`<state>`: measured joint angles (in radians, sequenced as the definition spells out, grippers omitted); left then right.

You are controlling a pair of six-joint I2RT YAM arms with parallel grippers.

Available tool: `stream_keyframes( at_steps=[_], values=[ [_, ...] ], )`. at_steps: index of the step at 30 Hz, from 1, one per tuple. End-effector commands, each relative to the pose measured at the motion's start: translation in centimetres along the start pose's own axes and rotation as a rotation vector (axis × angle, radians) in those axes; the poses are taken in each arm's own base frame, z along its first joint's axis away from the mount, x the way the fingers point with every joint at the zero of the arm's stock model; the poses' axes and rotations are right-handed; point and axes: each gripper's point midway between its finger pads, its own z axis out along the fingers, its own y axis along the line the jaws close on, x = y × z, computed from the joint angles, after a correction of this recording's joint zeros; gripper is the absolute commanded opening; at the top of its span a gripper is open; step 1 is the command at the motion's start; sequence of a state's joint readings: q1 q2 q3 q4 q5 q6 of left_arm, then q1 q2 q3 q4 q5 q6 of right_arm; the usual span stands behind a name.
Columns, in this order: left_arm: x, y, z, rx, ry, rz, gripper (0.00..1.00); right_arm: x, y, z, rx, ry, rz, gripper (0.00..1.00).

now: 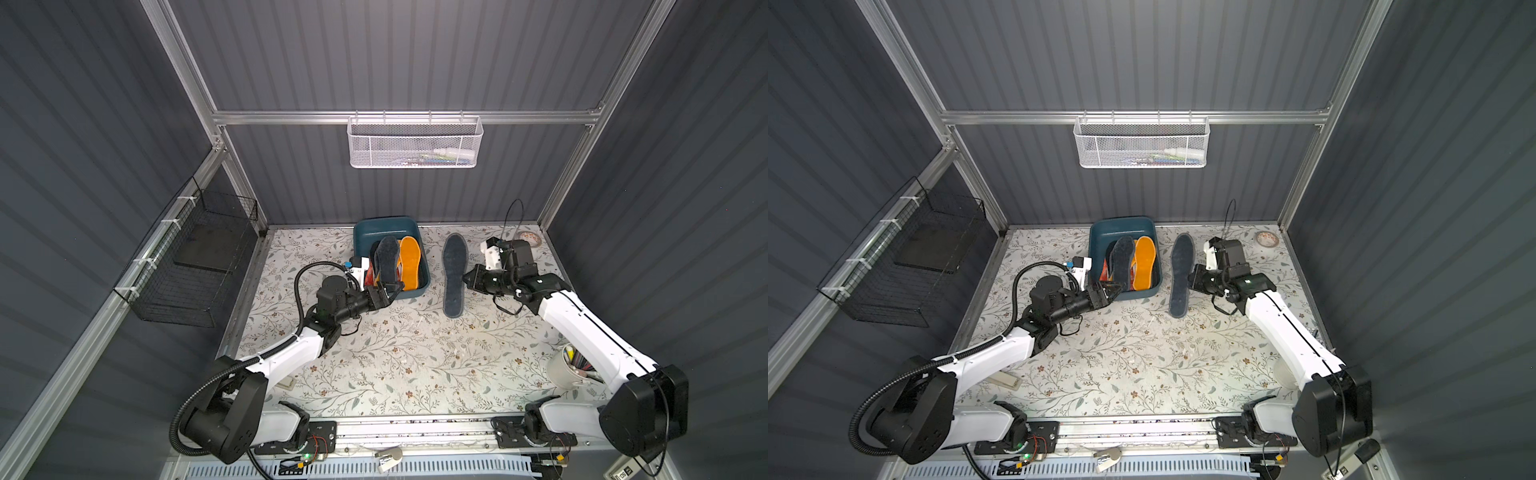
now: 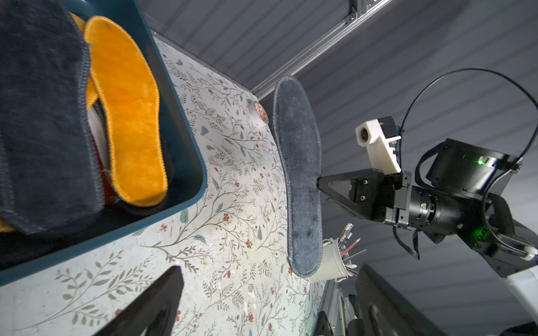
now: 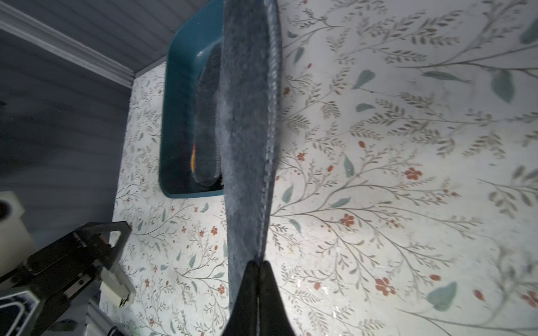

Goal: Put the insoles into the storage box
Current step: Pick up the insole from the center of the board.

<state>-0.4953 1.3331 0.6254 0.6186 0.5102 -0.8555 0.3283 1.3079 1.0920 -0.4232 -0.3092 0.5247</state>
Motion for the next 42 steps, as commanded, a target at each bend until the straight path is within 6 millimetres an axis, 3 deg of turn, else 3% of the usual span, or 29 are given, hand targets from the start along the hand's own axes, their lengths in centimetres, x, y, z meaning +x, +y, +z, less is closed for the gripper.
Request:
stream_keyframes(
  at_steps=[1, 9, 17, 21, 24, 29, 31, 34, 36, 38, 42],
  values=[
    [-0.6, -1.4, 0.1, 0.072, 0.002, 0.009, 0.94, -0.7, 4.8, 0.0, -0.153, -0.007, -0.043, 0.00],
    [-0.6, -1.4, 0.3, 0.070, 0.009, 0.008, 0.94, 1.6, 10.8, 1.4, -0.324, 0.072, -0.100, 0.00],
    [-1.0, -1.7, 0.3, 0.073, 0.000, 0.018, 0.91, 5.0, 13.8, 2.1, -0.421, 0.168, -0.160, 0.00],
    [-1.4, -1.9, 0.3, 0.074, -0.012, 0.022, 0.76, 6.3, 14.0, 2.5, -0.436, 0.194, -0.161, 0.00],
    [-1.6, -2.2, 0.2, 0.079, -0.023, 0.022, 0.59, 6.9, 14.2, 2.6, -0.451, 0.204, -0.165, 0.00],
    [-1.9, -2.7, -0.1, 0.086, -0.035, 0.022, 0.18, 7.0, 14.0, 2.9, -0.447, 0.201, -0.156, 0.00],
    [-2.1, -2.8, -0.2, 0.086, -0.041, 0.023, 0.01, 7.0, 13.9, 2.9, -0.443, 0.198, -0.153, 0.07],
    [-2.1, -3.1, -0.5, 0.088, -0.046, 0.033, 0.00, 6.3, 13.2, 2.4, -0.429, 0.167, -0.150, 0.24],
    [-2.1, -3.7, -0.7, 0.112, -0.042, 0.047, 0.00, 5.2, 12.2, 1.5, -0.431, 0.116, -0.132, 0.42],
    [-1.9, -4.7, -0.8, 0.156, -0.023, 0.067, 0.00, 4.0, 11.5, 0.2, -0.462, 0.056, -0.124, 0.53],
    [-1.2, -6.0, -0.8, 0.227, 0.040, 0.089, 0.00, 2.8, 11.6, -1.9, -0.523, -0.025, -0.159, 0.63]
  ],
)
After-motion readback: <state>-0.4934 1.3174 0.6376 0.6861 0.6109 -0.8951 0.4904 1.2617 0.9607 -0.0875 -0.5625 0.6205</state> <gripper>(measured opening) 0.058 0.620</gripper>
